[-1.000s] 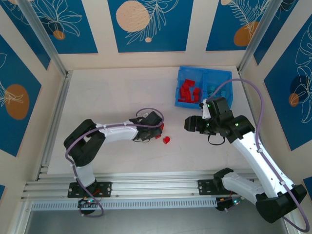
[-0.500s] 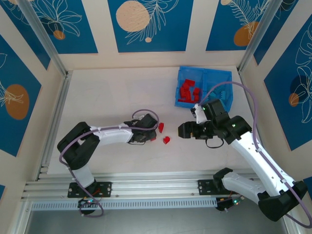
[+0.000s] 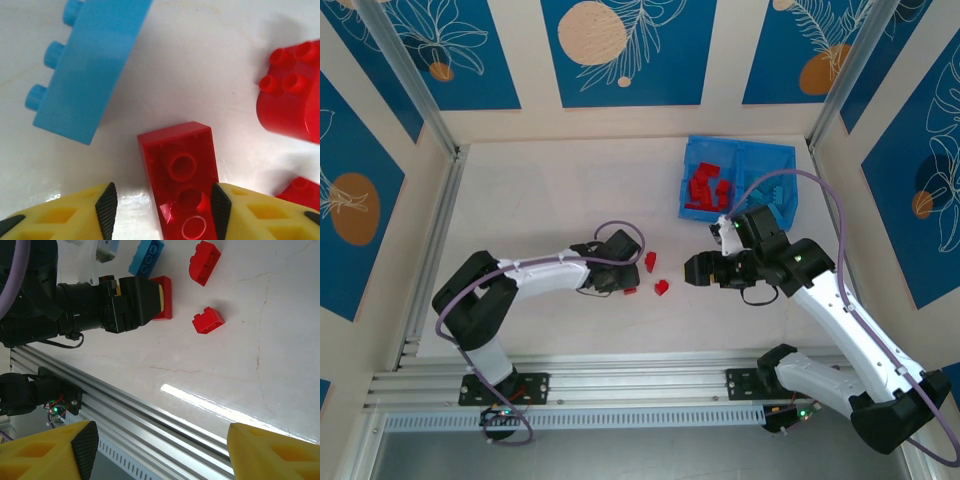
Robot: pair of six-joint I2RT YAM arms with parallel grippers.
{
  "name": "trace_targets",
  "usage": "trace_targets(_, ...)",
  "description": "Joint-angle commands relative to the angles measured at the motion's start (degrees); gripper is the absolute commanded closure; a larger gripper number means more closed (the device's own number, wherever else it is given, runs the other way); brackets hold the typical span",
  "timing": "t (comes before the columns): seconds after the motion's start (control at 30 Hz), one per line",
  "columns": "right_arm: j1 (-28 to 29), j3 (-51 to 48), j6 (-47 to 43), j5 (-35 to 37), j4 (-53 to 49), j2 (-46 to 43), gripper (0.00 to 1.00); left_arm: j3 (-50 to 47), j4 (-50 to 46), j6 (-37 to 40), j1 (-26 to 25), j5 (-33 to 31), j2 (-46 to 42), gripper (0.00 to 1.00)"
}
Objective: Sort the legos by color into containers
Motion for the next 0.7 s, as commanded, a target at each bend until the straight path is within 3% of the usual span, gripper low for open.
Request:
trace_targets(0.0, 0.4, -0.9, 1.3, 0.4, -0.6, -1.4, 0.29, 2.2, -2.9, 3.3, 0.0, 0.8, -0.1, 0.36)
trace_targets(0.27, 0.5, -1.7, 2.0, 1.3, -0.6, -1.6, 0.29, 3.1, -1.8, 5.2, -1.4, 2.2, 4.6, 0.29)
trace_targets(0.47, 0.5, -1.0, 1.9, 1.1, -1.2, -1.7, 0.29, 3.6, -6.4, 4.6, -1.4, -0.3, 7.6, 0.48)
trace_targets(0.57, 0.7, -2.0, 0.9, -0.5, -0.7, -1.9, 0.29, 3.4, -6.4, 5.1, -1.4, -0.8, 6.7, 0.64)
trace_targets(0.67, 0.8, -2.8, 1.0, -1.0, -0.2, -1.4, 0.29, 4.4, -6.0, 6.6, -1.4, 0.2, 5.3, 0.71)
